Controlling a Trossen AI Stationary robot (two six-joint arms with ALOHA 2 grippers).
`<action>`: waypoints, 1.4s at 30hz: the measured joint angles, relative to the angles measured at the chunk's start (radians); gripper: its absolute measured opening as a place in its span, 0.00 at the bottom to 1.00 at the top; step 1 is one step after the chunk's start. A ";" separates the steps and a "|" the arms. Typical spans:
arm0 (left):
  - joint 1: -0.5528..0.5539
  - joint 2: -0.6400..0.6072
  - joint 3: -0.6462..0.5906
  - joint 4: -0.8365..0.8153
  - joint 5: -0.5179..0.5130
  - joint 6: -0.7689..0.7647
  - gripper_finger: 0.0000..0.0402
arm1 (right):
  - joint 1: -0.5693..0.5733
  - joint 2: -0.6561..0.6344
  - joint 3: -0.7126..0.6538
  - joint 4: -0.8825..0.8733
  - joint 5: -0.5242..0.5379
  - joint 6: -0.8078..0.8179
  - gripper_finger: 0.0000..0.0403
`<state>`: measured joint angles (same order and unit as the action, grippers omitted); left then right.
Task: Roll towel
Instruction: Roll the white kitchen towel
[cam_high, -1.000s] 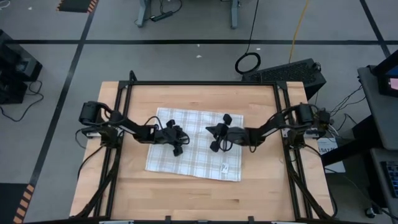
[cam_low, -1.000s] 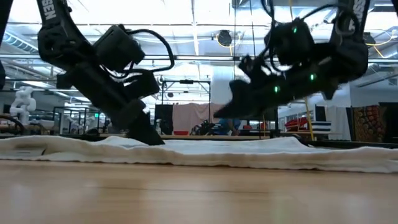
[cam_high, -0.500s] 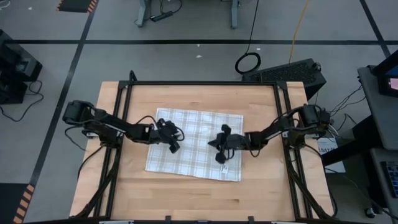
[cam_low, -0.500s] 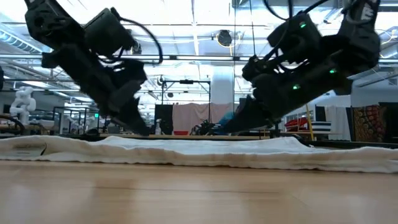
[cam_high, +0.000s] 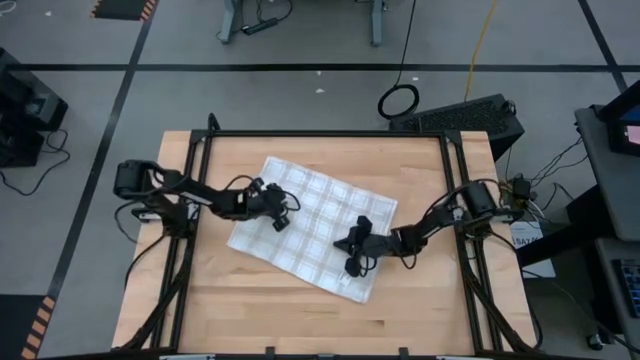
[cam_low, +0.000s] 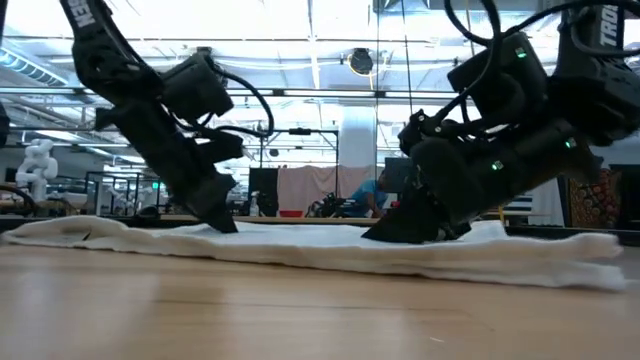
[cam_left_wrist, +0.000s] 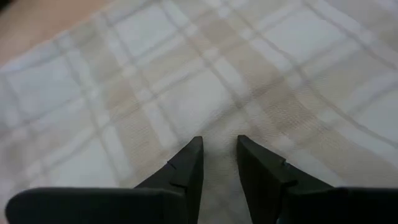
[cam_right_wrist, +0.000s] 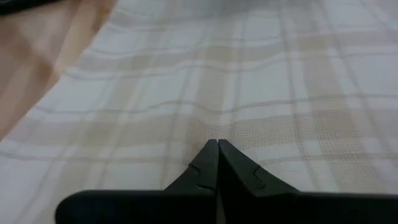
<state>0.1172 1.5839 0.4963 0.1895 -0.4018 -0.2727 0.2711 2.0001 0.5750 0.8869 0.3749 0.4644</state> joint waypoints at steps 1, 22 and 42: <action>0.022 0.001 -0.001 0.026 0.003 0.043 0.26 | 0.009 0.017 0.005 0.023 0.021 0.006 0.00; -0.056 -0.145 0.023 -0.020 0.402 -0.074 0.26 | 0.079 -0.289 0.131 -0.578 0.282 -0.207 0.00; -0.314 -0.131 0.030 -0.323 0.301 -0.365 0.25 | 0.067 -0.397 0.086 -1.255 0.247 0.124 0.00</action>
<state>-0.1966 1.4533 0.5260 -0.1331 -0.1004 -0.6377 0.3378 1.6031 0.6606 -0.3682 0.6219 0.5887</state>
